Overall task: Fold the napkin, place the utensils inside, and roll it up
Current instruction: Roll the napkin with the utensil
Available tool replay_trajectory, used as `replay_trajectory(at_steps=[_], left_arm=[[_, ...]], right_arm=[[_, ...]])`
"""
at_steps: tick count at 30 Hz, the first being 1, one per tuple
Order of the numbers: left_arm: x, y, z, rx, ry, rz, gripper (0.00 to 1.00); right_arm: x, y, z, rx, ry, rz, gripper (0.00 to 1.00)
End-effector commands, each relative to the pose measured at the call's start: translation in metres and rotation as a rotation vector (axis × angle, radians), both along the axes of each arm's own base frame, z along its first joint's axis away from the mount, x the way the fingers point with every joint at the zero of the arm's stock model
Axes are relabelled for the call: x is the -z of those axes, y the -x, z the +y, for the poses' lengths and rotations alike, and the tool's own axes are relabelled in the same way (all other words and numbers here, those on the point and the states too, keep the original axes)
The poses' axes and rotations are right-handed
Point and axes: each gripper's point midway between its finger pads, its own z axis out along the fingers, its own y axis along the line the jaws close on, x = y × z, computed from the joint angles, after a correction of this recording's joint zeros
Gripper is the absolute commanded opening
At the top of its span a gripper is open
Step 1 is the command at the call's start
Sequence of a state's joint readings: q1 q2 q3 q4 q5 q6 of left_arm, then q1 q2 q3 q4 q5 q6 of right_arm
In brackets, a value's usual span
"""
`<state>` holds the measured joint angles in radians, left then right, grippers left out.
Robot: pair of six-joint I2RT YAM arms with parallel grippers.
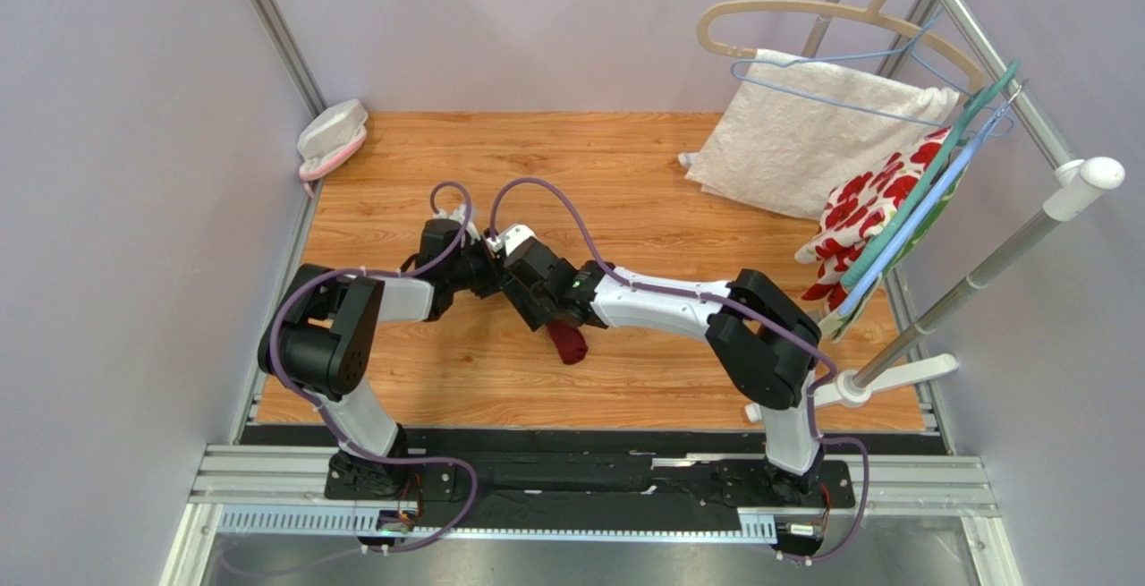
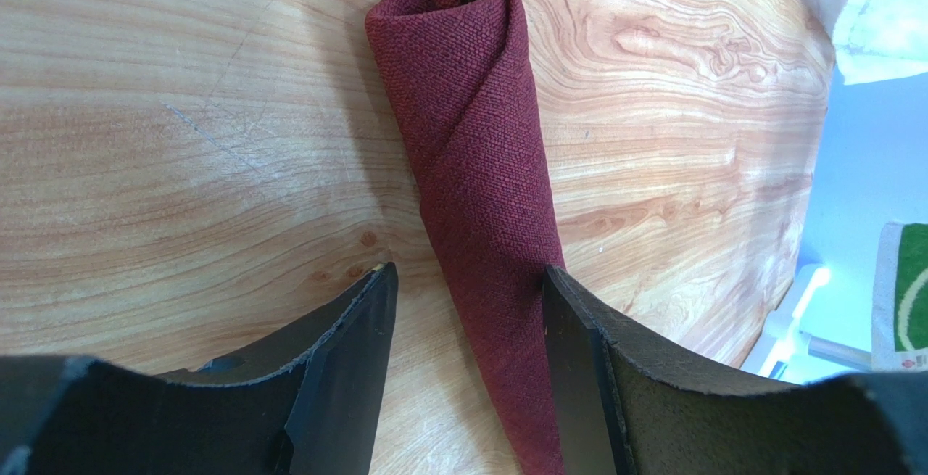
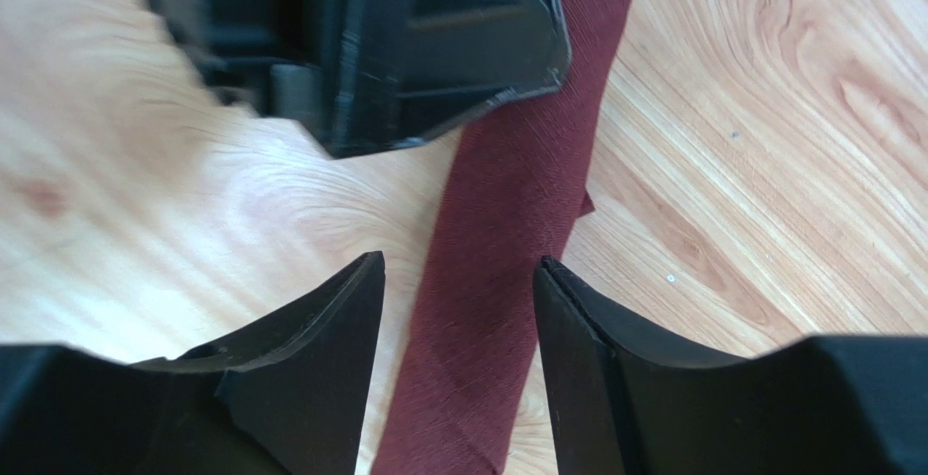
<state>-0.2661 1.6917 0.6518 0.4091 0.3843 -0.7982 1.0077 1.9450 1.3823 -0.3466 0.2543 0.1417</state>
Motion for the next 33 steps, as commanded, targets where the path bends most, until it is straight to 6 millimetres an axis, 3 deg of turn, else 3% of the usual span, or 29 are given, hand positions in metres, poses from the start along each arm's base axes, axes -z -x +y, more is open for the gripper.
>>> replay_trajectory(at_steps=[1, 9, 17, 20, 25, 27, 33], left_arm=[[-0.011, -0.011, -0.006, 0.017, 0.008, -0.042, 0.6], [-0.013, -0.014, -0.006, 0.017, 0.006, -0.046, 0.6], [-0.025, -0.014, -0.005, 0.019, 0.0, -0.066, 0.61], [-0.035, -0.014, 0.002, 0.0, -0.013, -0.081, 0.63], [-0.048, -0.01, 0.031, -0.069, -0.031, -0.095, 0.66], [-0.046, -0.008, 0.049, -0.11, -0.052, -0.085, 0.67], [-0.061, -0.002, 0.086, -0.194, -0.09, -0.121, 0.68]], right_arm=[[0.007, -0.007, -0.002, 0.014, 0.051, -0.048, 0.56], [0.034, -0.003, -0.001, 0.001, 0.091, -0.023, 0.53], [0.065, -0.008, -0.025, 0.062, 0.153, 0.038, 0.51], [0.071, -0.01, -0.036, 0.085, 0.152, 0.068, 0.41], [0.073, -0.009, -0.04, 0.09, -0.025, 0.216, 0.29], [0.065, -0.003, -0.032, 0.041, -0.11, 0.272, 0.29], [0.064, -0.014, -0.03, 0.021, -0.254, 0.392, 0.28]])
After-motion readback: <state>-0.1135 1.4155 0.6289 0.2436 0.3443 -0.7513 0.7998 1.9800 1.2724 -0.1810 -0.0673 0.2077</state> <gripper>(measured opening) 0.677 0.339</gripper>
